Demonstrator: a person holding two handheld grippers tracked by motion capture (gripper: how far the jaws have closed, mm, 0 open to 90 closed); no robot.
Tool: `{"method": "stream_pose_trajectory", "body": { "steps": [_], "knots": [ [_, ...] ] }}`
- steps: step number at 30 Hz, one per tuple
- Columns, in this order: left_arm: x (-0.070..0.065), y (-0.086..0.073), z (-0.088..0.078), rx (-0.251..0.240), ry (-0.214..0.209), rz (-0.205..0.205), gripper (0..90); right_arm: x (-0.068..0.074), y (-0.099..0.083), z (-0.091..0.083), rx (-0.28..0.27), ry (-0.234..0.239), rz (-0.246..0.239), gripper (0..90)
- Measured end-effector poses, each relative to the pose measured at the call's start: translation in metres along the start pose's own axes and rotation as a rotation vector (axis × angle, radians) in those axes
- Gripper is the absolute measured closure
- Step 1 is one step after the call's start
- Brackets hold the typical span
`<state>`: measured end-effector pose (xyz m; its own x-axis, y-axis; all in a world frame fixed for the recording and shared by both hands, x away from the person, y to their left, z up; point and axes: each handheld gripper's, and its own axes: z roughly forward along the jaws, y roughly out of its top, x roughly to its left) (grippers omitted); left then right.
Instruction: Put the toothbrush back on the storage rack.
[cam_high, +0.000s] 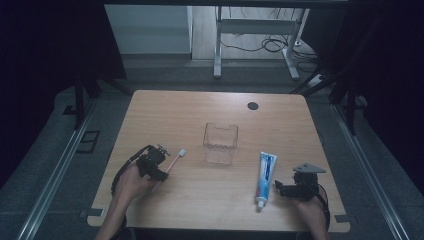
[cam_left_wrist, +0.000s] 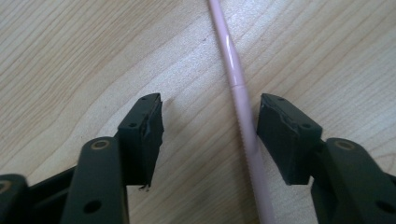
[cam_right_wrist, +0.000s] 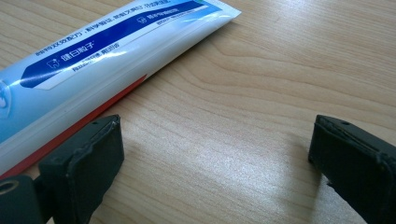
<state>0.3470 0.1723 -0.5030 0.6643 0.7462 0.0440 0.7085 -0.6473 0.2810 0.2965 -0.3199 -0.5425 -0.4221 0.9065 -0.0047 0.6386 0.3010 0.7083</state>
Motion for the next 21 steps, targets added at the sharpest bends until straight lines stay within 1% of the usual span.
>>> {"method": "stream_pose_trajectory", "body": {
  "steps": [3,5,7,9,10,11,13,15,16,17,19,21],
  "knots": [
    [0.000,0.010,0.000,0.014,-0.027,0.005,44.6,0.000,0.000,0.000,0.000,0.001,0.000,3.0],
    [0.000,0.013,0.000,0.019,-0.032,0.009,45.9,0.000,0.000,0.000,-0.001,0.000,0.000,3.0],
    [0.001,0.021,0.001,0.037,-0.050,-0.001,49.6,0.000,0.000,0.000,-0.001,0.000,0.000,3.0],
    [0.003,0.026,0.001,0.055,-0.056,-0.008,51.9,0.000,0.000,0.000,-0.001,0.000,0.000,3.0],
    [0.003,0.026,0.001,0.055,-0.056,-0.008,53.1,0.000,0.000,0.000,-0.001,0.000,0.000,3.0],
    [0.005,0.031,0.003,0.076,-0.066,-0.026,54.0,0.000,0.000,0.000,-0.001,0.000,0.000,3.0],
    [0.005,0.033,0.004,0.082,-0.065,-0.030,56.3,0.000,0.000,0.000,-0.001,0.001,0.000,3.0],
    [0.007,0.036,0.005,0.106,-0.065,-0.030,57.6,0.000,0.000,0.000,-0.001,0.001,0.001,3.0],
    [0.008,0.040,0.008,0.126,-0.071,-0.041,59.1,0.000,0.000,0.000,-0.001,0.001,0.000,3.0],
    [0.007,0.041,0.009,0.132,-0.067,-0.046,59.9,0.000,0.000,0.000,-0.001,0.000,0.000,3.0],
    [0.008,0.044,0.012,0.156,-0.054,-0.040,60.5,0.000,0.000,0.000,-0.001,0.000,-0.001,3.0],
    [0.008,0.046,0.012,0.159,-0.062,-0.057,62.5,0.000,0.000,0.000,-0.001,0.001,0.000,3.0]
  ]
}}
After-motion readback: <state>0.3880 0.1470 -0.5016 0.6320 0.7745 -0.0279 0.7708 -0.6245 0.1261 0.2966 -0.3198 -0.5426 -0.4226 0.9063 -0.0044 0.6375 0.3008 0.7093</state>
